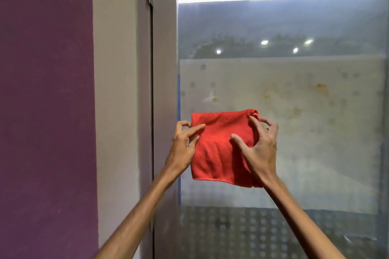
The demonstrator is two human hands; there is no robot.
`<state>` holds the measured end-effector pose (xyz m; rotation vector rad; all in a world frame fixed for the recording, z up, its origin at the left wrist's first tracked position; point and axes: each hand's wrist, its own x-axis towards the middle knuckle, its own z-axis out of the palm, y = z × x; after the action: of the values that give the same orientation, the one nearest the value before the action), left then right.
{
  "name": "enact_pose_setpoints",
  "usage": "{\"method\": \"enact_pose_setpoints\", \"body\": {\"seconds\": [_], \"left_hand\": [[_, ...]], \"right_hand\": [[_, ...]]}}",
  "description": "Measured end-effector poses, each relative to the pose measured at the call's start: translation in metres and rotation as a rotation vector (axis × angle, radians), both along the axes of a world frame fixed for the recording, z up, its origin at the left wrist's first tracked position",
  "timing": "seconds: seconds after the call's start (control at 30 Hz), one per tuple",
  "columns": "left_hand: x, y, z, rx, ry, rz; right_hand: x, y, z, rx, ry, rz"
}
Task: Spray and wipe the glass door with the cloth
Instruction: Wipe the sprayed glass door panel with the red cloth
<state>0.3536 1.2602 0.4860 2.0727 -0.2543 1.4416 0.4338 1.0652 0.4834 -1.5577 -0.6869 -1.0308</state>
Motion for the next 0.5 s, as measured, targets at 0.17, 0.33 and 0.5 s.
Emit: {"method": "enact_pose_setpoints", "body": {"seconds": [0.17,0.33,0.5], "left_hand": [[0.040,0.012,0.053,0.122,-0.094,0.133],[0.078,0.030,0.091,0.189,-0.133,0.276],[0.103,0.048,0.093,0.228,-0.121,0.397]], "right_hand": [[0.037,0.031,0.051,-0.150,-0.079,-0.163],[0.081,0.058,0.090,-0.247,-0.159,-0.326],[0.116,0.084,0.087,-0.383,-0.194,-0.432]]}}
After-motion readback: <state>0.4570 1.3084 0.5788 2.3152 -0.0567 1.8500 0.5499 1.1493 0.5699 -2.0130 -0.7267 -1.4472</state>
